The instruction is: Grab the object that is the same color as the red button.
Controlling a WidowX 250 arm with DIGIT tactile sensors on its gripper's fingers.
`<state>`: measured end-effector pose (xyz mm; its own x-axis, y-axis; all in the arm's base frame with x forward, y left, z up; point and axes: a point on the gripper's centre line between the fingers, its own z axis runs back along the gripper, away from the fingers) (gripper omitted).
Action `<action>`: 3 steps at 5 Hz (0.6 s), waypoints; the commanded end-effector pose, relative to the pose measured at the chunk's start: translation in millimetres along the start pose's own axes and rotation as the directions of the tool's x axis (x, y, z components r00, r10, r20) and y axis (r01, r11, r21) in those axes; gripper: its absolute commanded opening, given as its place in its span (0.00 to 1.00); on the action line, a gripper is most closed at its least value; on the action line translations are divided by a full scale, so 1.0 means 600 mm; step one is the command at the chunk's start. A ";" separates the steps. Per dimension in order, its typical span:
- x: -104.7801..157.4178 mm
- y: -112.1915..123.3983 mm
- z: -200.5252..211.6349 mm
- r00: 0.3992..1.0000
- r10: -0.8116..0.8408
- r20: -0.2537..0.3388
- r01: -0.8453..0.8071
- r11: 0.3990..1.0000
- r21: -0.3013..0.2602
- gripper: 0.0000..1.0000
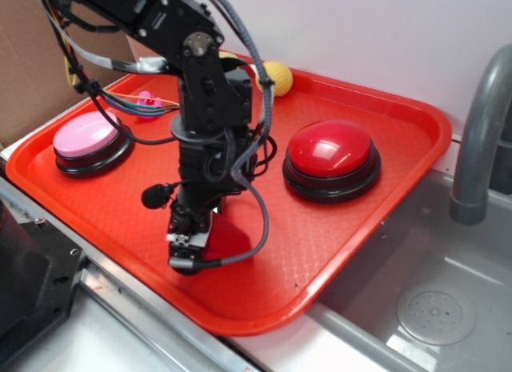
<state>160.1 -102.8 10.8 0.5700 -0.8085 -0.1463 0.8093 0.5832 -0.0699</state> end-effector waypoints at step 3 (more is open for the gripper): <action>-0.177 -0.034 0.221 0.675 0.723 0.148 -0.710 0.691 -0.139 0.00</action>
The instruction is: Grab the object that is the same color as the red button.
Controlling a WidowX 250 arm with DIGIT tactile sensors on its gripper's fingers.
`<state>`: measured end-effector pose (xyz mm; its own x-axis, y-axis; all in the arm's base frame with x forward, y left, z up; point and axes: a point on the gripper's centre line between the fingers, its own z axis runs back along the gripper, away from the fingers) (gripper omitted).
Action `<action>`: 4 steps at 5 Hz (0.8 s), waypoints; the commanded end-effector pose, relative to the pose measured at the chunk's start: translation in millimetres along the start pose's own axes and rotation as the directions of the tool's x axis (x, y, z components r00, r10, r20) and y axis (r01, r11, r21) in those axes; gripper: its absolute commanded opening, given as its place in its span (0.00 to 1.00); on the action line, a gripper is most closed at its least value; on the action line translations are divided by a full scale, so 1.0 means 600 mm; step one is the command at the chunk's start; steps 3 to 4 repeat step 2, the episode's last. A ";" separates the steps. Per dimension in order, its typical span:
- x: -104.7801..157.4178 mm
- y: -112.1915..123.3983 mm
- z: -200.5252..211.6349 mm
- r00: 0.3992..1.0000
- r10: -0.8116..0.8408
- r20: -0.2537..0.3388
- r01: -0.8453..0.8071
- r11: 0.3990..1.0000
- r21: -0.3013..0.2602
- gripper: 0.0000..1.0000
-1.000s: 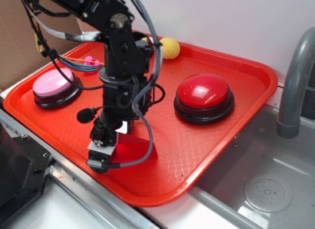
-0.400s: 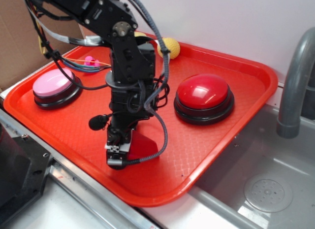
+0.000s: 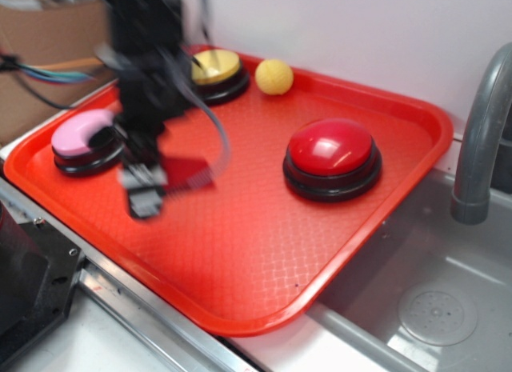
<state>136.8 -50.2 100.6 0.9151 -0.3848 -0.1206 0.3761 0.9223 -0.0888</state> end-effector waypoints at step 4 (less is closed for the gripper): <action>-0.102 -0.027 0.245 0.918 0.315 0.242 -0.314 0.948 -0.047 0.00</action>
